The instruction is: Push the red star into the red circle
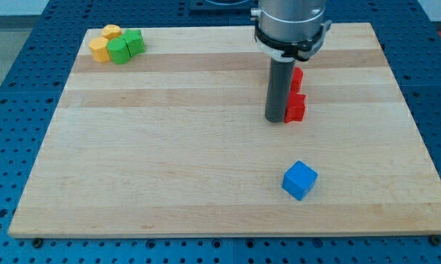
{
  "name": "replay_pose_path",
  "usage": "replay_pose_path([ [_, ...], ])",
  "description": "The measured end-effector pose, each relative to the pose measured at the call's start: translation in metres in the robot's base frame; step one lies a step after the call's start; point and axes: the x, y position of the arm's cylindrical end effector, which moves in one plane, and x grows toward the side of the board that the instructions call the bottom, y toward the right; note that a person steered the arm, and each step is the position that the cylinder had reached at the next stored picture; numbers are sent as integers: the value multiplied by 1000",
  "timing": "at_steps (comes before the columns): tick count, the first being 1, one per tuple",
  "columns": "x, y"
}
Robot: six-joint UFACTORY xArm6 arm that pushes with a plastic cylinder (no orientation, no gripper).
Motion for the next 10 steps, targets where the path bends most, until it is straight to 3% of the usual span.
replay_pose_path([
  [4,39,37],
  [10,1,53],
])
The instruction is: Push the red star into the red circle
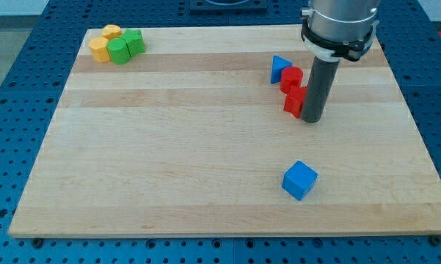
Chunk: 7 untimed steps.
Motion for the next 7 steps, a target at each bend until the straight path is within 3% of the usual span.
replay_pose_path([
  [7,-13,-2],
])
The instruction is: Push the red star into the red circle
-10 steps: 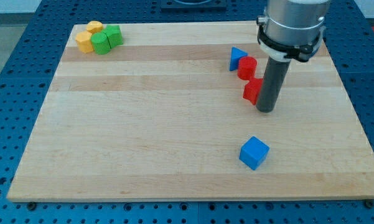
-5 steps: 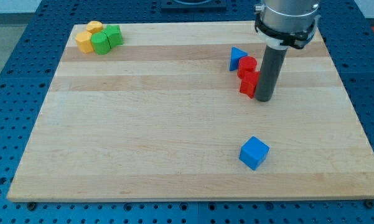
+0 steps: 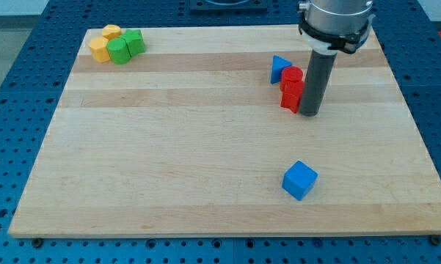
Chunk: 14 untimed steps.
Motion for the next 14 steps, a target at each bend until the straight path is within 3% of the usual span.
replay_pose_path([
  [12,0,-8],
  [14,34,25],
])
